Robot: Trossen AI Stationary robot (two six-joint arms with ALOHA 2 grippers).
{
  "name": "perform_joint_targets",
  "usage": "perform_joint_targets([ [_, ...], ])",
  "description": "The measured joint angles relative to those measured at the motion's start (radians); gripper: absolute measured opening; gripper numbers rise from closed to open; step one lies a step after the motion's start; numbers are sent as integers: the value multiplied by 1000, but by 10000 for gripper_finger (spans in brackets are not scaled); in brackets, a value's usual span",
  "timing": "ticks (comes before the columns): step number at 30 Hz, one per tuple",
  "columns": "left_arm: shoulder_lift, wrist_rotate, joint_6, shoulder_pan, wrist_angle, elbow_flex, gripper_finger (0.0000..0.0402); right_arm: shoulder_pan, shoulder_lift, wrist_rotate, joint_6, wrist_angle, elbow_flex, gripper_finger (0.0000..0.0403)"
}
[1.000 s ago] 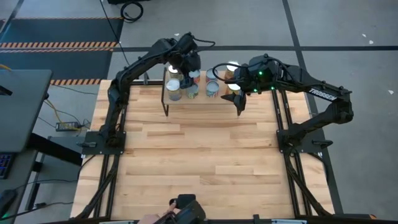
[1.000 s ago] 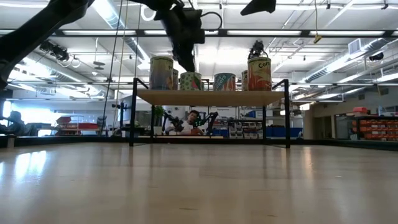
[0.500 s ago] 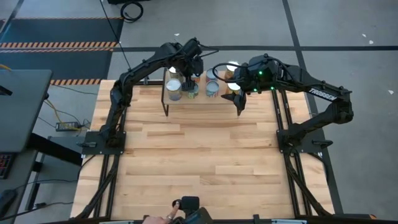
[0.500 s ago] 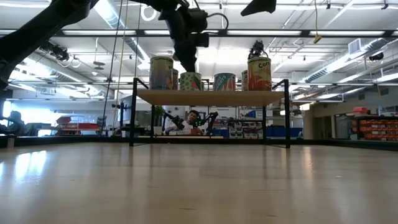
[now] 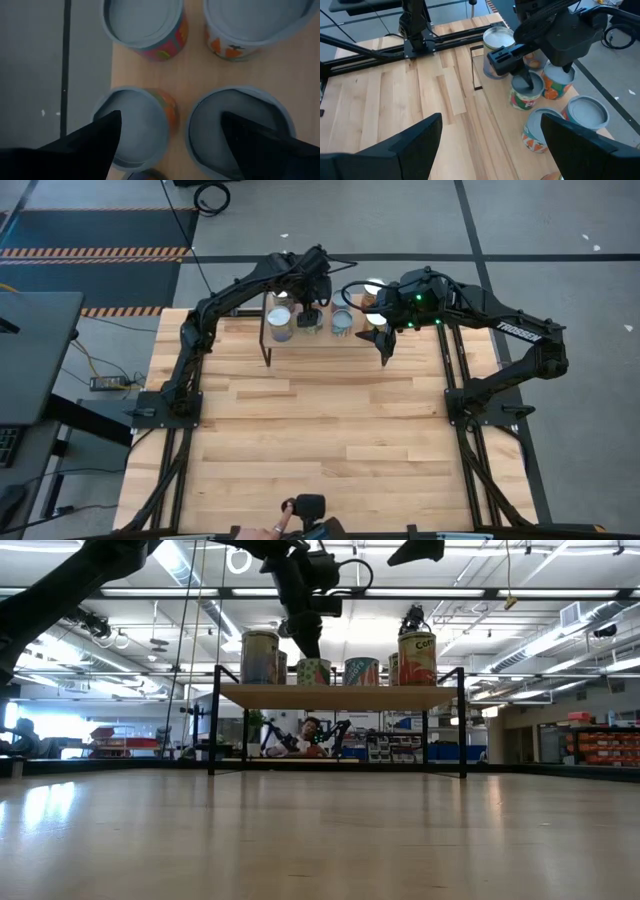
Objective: Pick and place cans onto a shelf
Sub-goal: Adjust the cans on the shelf
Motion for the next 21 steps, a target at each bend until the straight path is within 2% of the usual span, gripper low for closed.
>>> perform_joint_targets([
  [6, 0, 27, 22, -5, -34, 0, 348, 0, 0, 0, 0, 0, 0, 347],
  [21, 0, 20, 11, -5, -40, 12, 348, 0, 0, -7, 38, 0, 0, 347],
])
